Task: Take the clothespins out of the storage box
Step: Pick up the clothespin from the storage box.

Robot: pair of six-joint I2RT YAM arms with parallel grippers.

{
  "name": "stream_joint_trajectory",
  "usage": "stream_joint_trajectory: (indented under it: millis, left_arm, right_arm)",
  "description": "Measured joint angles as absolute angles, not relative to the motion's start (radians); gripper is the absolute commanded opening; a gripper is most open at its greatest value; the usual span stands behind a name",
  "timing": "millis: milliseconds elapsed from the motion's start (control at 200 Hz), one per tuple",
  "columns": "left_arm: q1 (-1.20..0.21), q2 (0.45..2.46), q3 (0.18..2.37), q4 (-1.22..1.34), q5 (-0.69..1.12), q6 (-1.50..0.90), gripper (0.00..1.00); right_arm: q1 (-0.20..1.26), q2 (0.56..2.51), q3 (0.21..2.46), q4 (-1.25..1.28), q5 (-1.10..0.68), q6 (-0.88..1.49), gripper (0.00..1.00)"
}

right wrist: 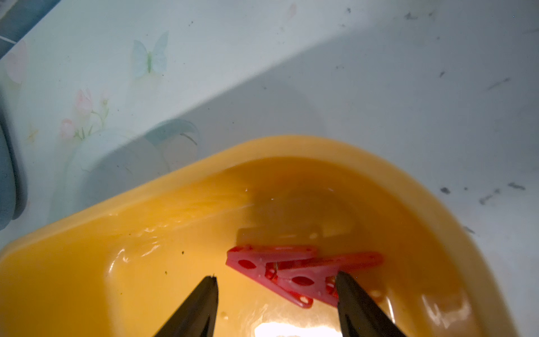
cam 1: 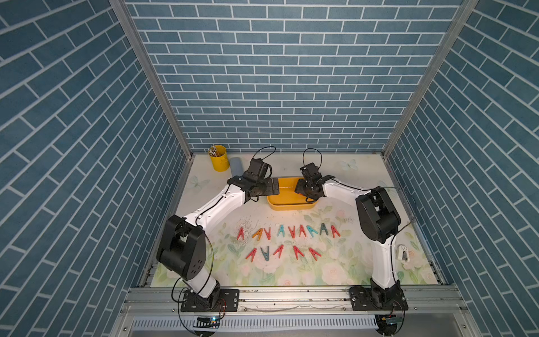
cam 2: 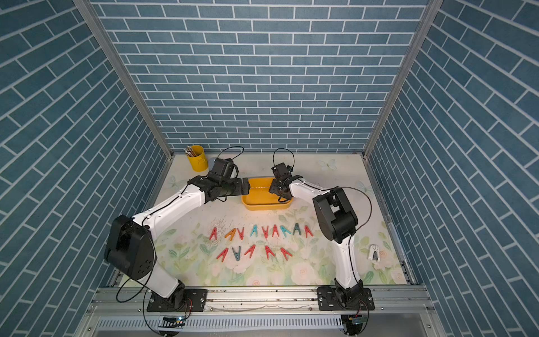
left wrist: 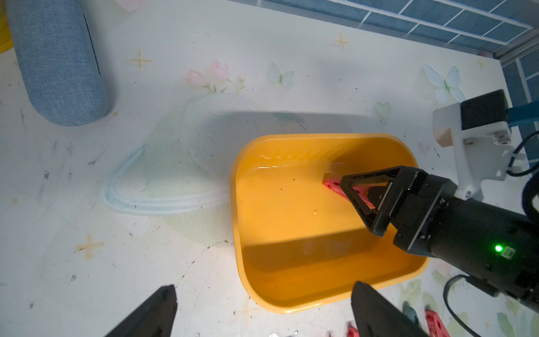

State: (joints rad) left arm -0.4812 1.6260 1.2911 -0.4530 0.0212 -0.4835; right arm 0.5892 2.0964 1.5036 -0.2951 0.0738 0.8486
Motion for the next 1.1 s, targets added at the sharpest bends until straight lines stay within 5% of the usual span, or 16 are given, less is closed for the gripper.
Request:
stream_joint_trajectory:
  millis: [820,1100]
  left_arm:
    - [-0.447,1.606,1.265,-0.442,0.068,-0.471,1.00]
    - [-0.447,1.605,1.264,-0.425,0.097,-0.471,1.00]
  right_arm:
    - [0.591,2.218,1.695,-0.345,-0.018,0.719,0.67]
    - [0.591,2.144,1.651,-0.401,0.017,0.499,0.55]
